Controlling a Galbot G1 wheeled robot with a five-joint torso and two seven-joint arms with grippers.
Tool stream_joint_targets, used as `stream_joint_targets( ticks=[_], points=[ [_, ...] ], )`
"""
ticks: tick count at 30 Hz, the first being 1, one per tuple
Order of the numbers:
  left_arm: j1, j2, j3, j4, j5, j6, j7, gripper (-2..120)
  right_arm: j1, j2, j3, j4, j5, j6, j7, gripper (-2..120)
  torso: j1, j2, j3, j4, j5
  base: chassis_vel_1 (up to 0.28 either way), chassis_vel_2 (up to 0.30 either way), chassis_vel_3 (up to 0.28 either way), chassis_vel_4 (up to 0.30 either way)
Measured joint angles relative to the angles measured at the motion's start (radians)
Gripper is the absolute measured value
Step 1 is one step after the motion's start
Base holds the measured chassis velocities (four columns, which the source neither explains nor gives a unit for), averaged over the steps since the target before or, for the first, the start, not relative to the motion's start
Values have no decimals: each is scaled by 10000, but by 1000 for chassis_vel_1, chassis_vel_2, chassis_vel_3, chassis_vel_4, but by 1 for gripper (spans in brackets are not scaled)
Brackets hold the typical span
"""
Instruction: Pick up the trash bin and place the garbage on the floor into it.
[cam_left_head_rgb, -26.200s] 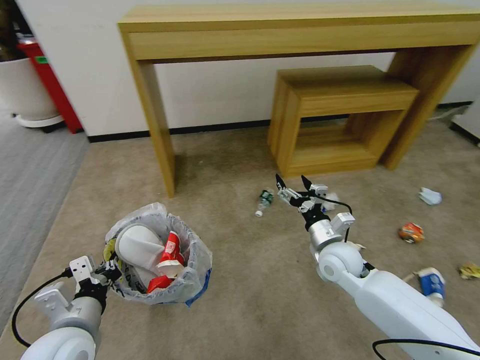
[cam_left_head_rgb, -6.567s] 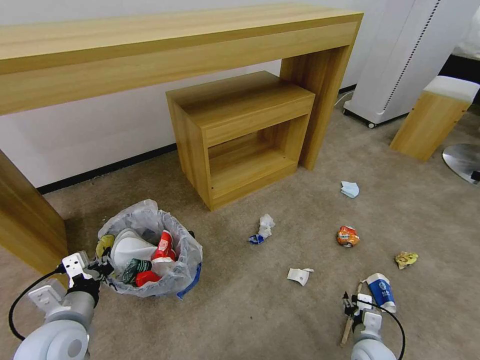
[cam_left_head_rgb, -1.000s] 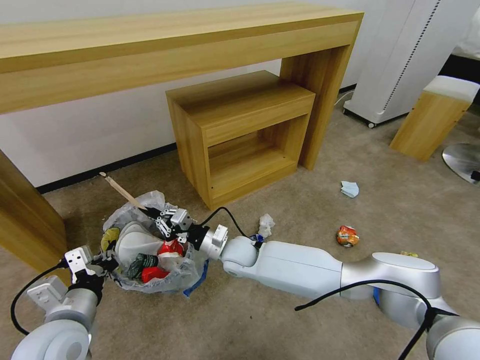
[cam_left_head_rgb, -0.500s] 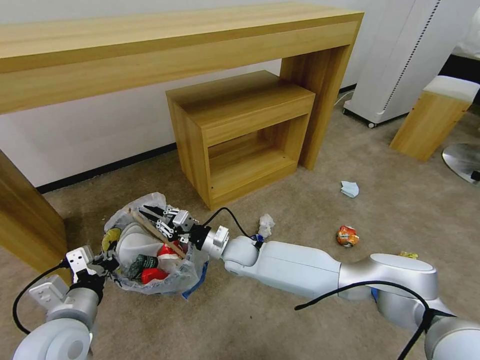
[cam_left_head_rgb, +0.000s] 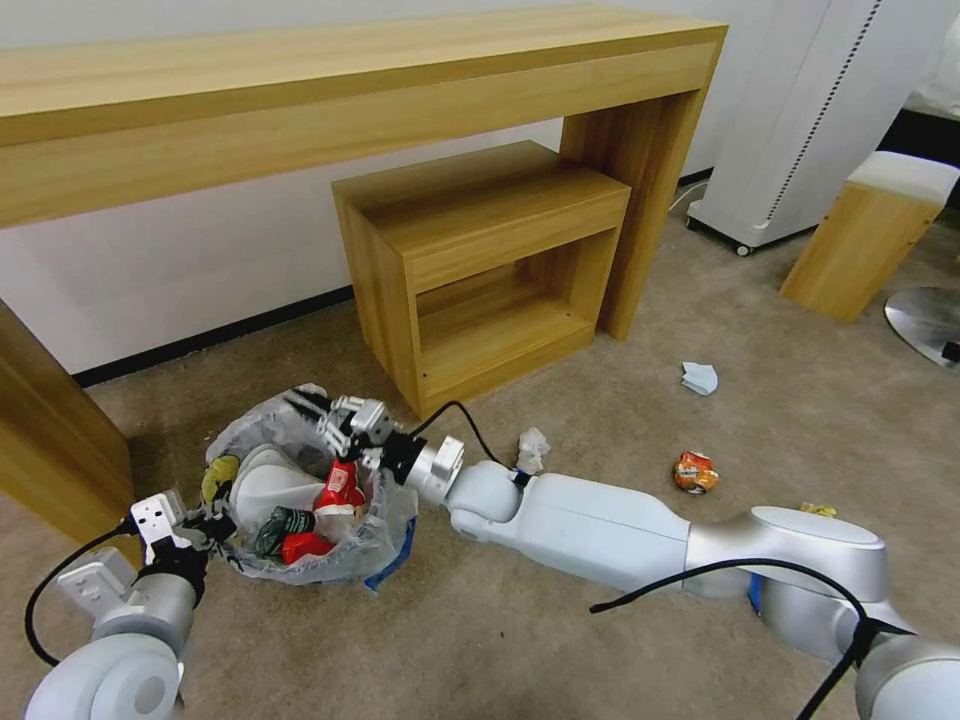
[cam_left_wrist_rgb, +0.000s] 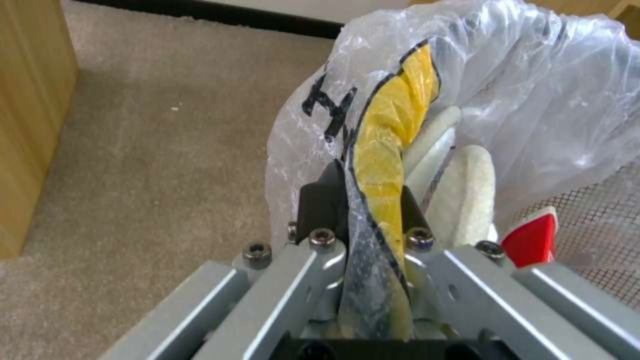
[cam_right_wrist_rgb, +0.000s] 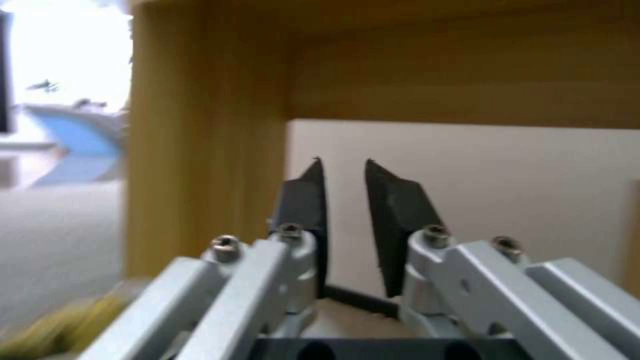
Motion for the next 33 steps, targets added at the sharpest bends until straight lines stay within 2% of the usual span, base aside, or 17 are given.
stream_joint_targets(
  ticks=[1, 2, 5, 6, 9, 12, 13, 14, 16, 17, 21, 22, 25, 26, 33],
  points=[
    [14, 27, -7, 27, 15, -1, 4, 3, -92, -197, 365, 226, 115, -177, 225, 28, 0, 0, 0, 0, 0, 0, 0, 0, 0],
    [14, 27, -7, 27, 15, -1, 4, 3, -92, -197, 365, 226, 115, -177, 225, 28, 0, 0, 0, 0, 0, 0, 0, 0, 0],
    [42, 59, -9, 50, 43, -5, 19, 3, -332, -785, 1169, 599, 209, -483, 568, 43, 1, 1, 0, 0, 1, 0, 0, 0, 0],
    [42, 59, -9, 50, 43, -5, 19, 3, -332, -785, 1169, 599, 209, -483, 568, 43, 1, 1, 0, 0, 1, 0, 0, 0, 0],
    [67, 96, -14, 72, 53, -8, 27, 3, -825, -1520, 2221, 942, 265, -857, 947, 58, 1, 0, 0, -3, 2, 0, 0, 0, 0],
    [94, 124, -31, 72, 54, -11, 31, 3, -1115, -1862, 2785, 1059, 255, -1022, 1219, 65, 0, 1, -1, -2, 3, 0, 0, 0, 0],
    [126, 157, -51, 66, 53, -15, 31, 3, -1395, -2163, 3305, 1188, 274, -1174, 1445, 73, 0, 0, 0, -1, 3, 0, 0, 0, 0],
    [126, 157, -51, 66, 53, -15, 31, 3, -1395, -2163, 3305, 1188, 274, -1174, 1445, 73, 0, 0, 0, -1, 3, 0, 0, 0, 0],
    [158, 195, -82, 40, 52, -21, 34, 3, -1806, -2607, 4124, 1359, 315, -1380, 1746, 82, 0, 0, -1, -1, 2, 0, 0, 0, 0],
    [158, 195, -82, 40, 52, -21, 34, 3, -1806, -2607, 4124, 1359, 315, -1380, 1746, 82, 0, 0, -1, -1, 2, 0, 0, 0, 0],
    [208, 215, -100, -21, 47, -27, 40, 3, -2579, -3160, 5385, 1524, 376, -1788, 2174, 99, 1, 0, -1, 0, 3, 0, 0, 0, 0],
    [208, 215, -100, -21, 47, -27, 40, 3, -2579, -3160, 5385, 1524, 376, -1788, 2174, 99, 1, 0, -1, 0, 3, 0, 0, 0, 0],
    [220, 215, -71, -23, 80, -27, 43, 3, -3447, -3633, 6311, 1866, 563, -2131, 2521, 100, 0, 0, -1, -3, 2, 0, 0, 0, 0],
    [220, 215, -71, -23, 80, -27, 43, 3, -3447, -3633, 6311, 1866, 563, -2131, 2521, 100, 0, 0, -1, -3, 2, 0, 0, 0, 0],
    [239, 144, 23, 11, 190, -30, 86, 3, -5217, -4162, 7979, 2342, 514, -2365, 2724, 100, 0, 1, -1, 0, 2, 0, 0, 0, 0]
  ],
)
